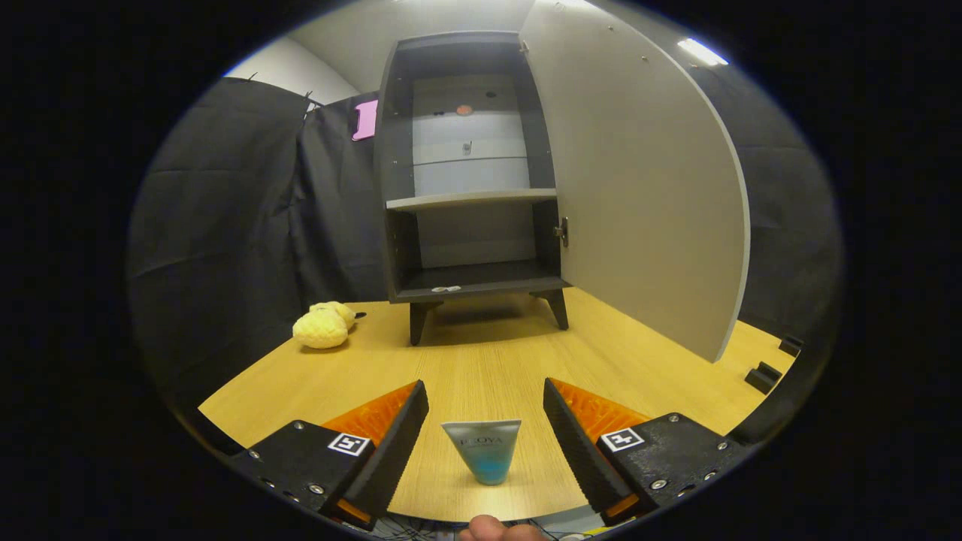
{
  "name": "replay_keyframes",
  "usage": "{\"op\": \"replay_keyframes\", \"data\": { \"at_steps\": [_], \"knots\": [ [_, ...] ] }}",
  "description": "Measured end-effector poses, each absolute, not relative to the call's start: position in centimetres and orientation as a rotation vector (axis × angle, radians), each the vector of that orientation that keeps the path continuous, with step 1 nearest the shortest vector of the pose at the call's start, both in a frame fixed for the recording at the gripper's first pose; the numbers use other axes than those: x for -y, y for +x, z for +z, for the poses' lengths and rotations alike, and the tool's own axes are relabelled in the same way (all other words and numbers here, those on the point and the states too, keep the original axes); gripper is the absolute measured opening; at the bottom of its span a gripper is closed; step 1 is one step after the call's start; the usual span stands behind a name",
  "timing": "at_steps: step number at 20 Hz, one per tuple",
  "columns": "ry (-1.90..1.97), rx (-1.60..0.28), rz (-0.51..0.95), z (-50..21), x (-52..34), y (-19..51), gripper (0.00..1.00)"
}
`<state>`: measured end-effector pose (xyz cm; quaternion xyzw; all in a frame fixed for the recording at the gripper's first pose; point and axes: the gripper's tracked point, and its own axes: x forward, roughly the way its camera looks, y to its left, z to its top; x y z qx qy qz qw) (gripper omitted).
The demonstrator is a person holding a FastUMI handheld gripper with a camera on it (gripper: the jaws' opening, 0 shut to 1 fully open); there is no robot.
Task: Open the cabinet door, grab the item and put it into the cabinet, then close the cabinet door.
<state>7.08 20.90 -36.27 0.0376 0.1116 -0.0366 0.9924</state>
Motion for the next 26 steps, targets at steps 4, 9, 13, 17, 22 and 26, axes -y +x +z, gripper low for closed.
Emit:
{"op": "replay_keyframes", "data": {
  "at_steps": [4, 9, 13, 17, 22, 26],
  "knots": [
    [0.143, -0.232, -0.091, -38.5, -20.9, 7.8, 0.91],
    [0.078, -0.235, -0.112, -39.1, -21.1, 8.2, 0.64],
    [0.078, -0.254, -0.101, -39.0, -21.7, 8.3, 0.6],
    [0.089, -0.243, -0.115, -36.9, -21.1, 8.8, 0.6],
    [0.074, -0.228, -0.118, -32.9, -20.4, 9.7, 0.6],
    [0.045, -0.22, -0.101, -28.2, -20.3, 10.2, 0.6]
  ]
}}
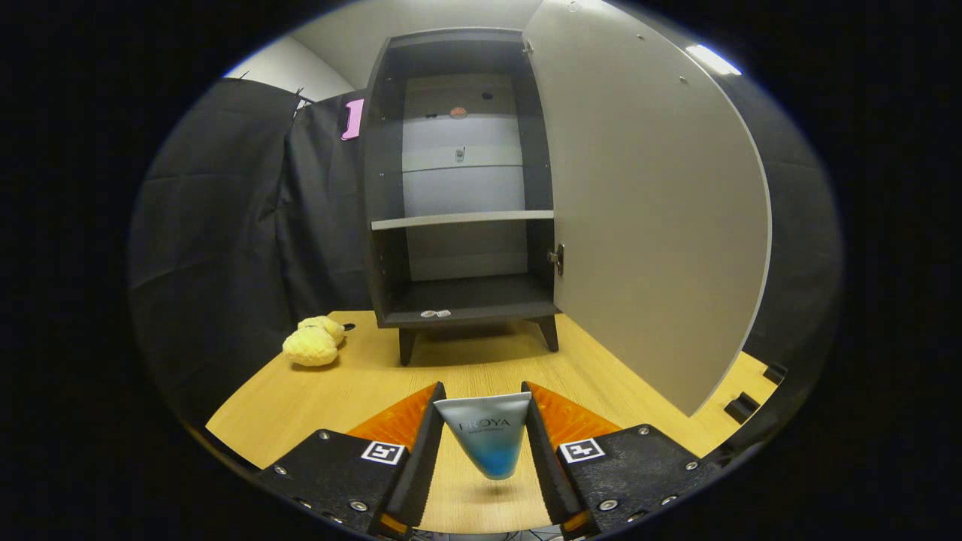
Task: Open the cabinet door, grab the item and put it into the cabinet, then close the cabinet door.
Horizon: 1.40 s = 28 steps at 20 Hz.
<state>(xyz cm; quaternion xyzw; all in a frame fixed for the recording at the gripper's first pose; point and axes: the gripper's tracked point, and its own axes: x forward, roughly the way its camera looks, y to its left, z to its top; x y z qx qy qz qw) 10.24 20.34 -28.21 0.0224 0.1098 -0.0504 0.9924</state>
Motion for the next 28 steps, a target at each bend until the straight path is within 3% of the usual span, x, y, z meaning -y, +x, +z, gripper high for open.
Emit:
{"op": "replay_keyframes", "data": {
  "at_steps": [9, 19, 24, 28],
  "knots": [
    [-0.029, -0.195, -0.076, -16.0, -22.4, 15.6, 0.6],
    [-0.103, -0.031, -0.062, -1.0, -22.6, 33.3, 0.6],
    [-0.064, 0.008, -0.073, 1.5, -20.9, 43.6, 0.6],
    [-0.033, -0.022, -0.07, -1.2, -19.7, 49.1, 0.6]
  ]
}}
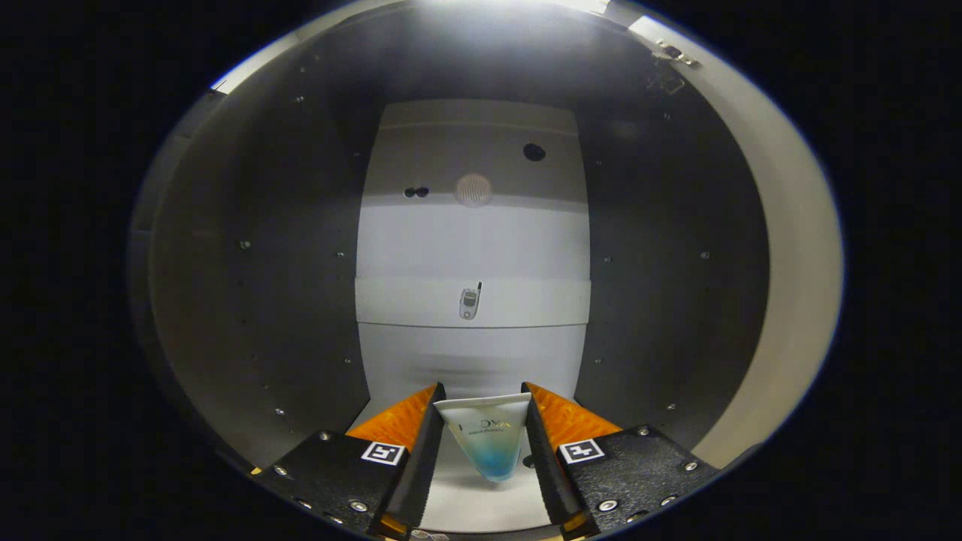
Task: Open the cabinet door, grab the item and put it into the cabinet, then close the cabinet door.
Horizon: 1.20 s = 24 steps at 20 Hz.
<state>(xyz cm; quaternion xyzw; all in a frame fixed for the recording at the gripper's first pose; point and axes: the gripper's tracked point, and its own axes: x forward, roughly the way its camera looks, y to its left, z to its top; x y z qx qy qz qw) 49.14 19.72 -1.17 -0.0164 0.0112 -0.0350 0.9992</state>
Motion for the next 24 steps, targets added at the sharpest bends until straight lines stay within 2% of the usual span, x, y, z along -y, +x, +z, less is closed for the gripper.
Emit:
{"op": "replay_keyframes", "data": {
  "at_steps": [4, 13, 18, 21, 22, 24],
  "knots": [
    [0.026, -0.106, -0.03, -4.5, -20.1, 50.8, 0.6],
    [-0.017, -0.122, 0.03, -5.5, -21.1, 50.7, 0.63],
    [0.003, -0.165, 0.023, -6.4, -21.6, 50.8, 0.81],
    [0.093, -0.161, 0.077, -5.6, -22.4, 50.1, 0.87],
    [0.107, -0.162, 0.073, -5.3, -22.3, 49.9, 0.91],
    [0.105, -0.164, 0.053, -5.0, -21.7, 48.8, 0.93]
  ]
}}
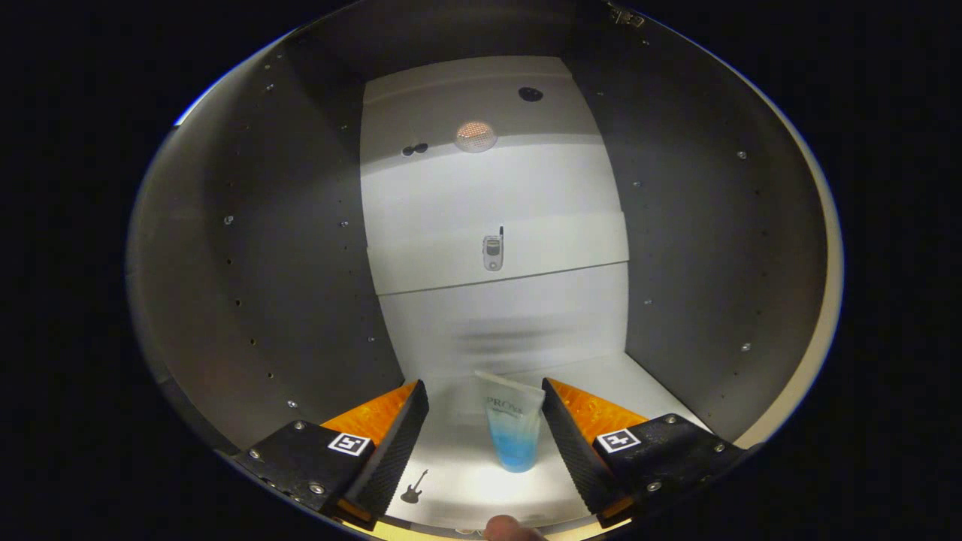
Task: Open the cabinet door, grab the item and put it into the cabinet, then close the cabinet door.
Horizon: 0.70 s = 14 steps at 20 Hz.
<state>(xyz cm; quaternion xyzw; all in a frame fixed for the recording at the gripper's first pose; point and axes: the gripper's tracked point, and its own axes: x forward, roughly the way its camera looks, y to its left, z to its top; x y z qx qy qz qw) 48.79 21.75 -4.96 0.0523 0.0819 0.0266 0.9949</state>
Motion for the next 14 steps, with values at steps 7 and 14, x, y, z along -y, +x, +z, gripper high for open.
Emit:
{"op": "replay_keyframes", "data": {
  "at_steps": [7, 14],
  "knots": [
    [0.042, -0.062, 0.013, -0.7, -21.0, 40.0, 0.93],
    [0.004, -0.043, 0.061, 0.5, -23.8, 24.7, 0.93]
  ]
}}
